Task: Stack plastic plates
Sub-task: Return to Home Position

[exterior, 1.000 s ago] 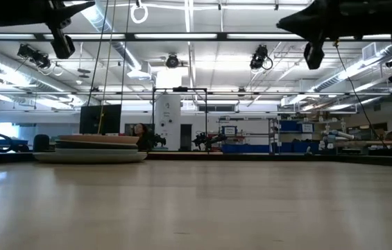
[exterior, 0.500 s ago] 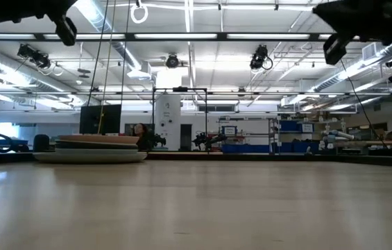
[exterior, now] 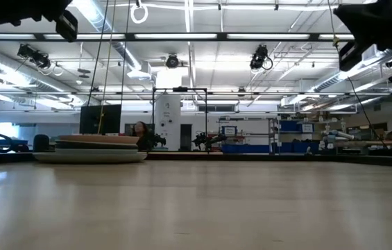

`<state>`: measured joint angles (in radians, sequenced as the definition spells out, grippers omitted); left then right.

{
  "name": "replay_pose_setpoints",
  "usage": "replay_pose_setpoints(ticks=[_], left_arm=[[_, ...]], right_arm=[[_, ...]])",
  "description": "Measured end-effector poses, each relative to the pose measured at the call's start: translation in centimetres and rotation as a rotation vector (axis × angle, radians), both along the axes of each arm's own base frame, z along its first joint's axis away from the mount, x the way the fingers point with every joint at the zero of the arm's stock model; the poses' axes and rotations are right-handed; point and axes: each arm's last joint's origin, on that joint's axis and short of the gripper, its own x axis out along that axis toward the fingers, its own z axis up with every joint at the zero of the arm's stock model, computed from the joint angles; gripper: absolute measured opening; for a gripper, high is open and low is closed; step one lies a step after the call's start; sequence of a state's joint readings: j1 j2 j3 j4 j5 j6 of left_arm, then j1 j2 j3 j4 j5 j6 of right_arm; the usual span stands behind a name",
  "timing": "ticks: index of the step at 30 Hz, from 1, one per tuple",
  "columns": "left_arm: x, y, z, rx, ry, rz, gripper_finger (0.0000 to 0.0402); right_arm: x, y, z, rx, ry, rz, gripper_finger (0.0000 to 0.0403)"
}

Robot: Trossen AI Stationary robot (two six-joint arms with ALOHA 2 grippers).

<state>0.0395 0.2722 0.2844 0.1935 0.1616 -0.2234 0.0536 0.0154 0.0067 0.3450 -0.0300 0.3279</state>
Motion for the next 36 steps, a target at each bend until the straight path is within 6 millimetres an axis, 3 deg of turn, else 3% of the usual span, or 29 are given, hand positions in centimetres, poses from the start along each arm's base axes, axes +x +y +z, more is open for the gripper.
replay_pose_setpoints(ticks=[4,11,27,36], left_arm=[[0.2,0.0,-1.1,0.003,0.014,-0.011,0.0027],[0.1,0.0,-5.4,0.004,-0.157,-0.002,0.0027],[0.7,0.3,-8.0,0.02,0.11,0.104,0.0027],[-0.3,0.2,-8.1,0.038,0.102,0.071,0.0027]], right_arm=[[0.1,-0.1,-0.1,-0.004,0.013,-0.041,0.0016],[0.1,-0.1,-0.1,-0.001,0.012,-0.043,0.0016],[0.4,-0.2,-1.3,0.122,0.139,-0.03,0.0018],[0.3,-0.2,-1.3,0.121,0.138,-0.02,0.0018]])
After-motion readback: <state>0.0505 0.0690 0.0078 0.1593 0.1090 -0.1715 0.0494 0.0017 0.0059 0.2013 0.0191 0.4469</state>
